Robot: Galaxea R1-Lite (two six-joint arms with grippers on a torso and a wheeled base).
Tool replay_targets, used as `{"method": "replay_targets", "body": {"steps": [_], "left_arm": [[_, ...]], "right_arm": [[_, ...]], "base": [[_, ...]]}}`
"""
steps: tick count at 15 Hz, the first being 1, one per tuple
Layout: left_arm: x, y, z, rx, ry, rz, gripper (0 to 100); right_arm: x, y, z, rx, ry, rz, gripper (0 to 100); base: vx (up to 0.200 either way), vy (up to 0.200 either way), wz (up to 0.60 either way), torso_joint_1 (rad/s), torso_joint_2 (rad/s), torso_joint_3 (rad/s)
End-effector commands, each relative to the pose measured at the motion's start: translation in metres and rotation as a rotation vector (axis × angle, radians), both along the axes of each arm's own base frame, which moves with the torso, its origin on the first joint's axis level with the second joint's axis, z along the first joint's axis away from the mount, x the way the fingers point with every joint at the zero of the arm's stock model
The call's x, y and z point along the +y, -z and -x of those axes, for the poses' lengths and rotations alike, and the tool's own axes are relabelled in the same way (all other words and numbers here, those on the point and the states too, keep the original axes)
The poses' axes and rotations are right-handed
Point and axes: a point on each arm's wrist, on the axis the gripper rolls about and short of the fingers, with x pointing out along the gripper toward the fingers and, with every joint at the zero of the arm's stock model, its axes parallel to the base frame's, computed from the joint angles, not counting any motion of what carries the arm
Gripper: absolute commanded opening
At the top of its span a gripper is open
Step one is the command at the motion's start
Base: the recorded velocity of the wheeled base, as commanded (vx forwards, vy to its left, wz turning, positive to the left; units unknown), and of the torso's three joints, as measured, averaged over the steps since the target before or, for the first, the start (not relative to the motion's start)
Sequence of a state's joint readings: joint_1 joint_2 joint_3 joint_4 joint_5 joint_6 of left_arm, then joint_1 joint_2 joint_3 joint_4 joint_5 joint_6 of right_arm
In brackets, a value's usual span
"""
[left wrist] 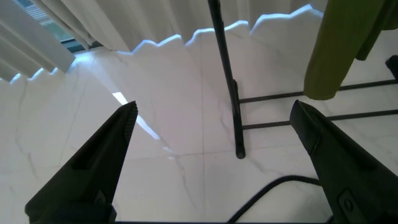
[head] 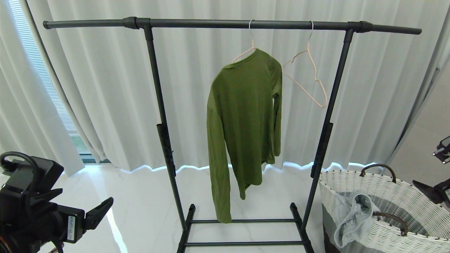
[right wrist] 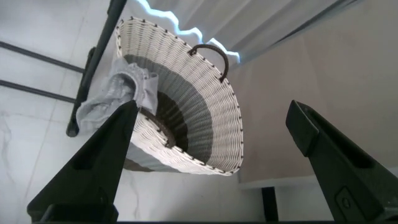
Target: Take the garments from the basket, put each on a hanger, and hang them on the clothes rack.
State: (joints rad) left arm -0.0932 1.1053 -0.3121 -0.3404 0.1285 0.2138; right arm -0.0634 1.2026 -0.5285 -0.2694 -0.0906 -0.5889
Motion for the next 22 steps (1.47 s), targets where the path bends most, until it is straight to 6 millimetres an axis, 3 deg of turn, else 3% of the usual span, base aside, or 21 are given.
{"method": "replay_targets", "body": {"steps": [1, 8, 15, 19, 22], "left_arm": [[0.000, 0.000, 0.000, -0.002, 0.000, -0.001, 100], [-0.001, 0.000, 0.001, -0.005, 0.004, 0.001, 100], [-0.001, 0.001, 0.001, 0.001, 0.005, -0.001, 100], [-0.001, 0.002, 0.001, 0.007, 0.006, 0.000, 100], [-0.008, 0.006, 0.005, 0.020, 0.075, -0.015, 100]], "right_arm": [[0.000, 0.002, 0.000, 0.007, -0.001, 0.001, 100], [0.000, 0.003, 0.000, 0.010, 0.000, 0.001, 100], [0.002, 0.008, 0.004, 0.023, -0.048, -0.027, 100], [0.003, 0.024, 0.009, 0.086, -0.078, -0.052, 100], [0.006, 0.060, 0.024, 0.232, -0.152, -0.082, 100]], "base": [[0.000, 0.000, 0.00, 0.000, 0.00, 0.000], [0.000, -0.200, 0.00, 0.001, 0.01, 0.003], [0.200, 0.000, 0.00, 0.000, 0.00, 0.002], [0.200, 0.000, 0.00, 0.005, 0.00, 0.002], [0.000, 0.000, 0.00, 0.000, 0.00, 0.000]]}}
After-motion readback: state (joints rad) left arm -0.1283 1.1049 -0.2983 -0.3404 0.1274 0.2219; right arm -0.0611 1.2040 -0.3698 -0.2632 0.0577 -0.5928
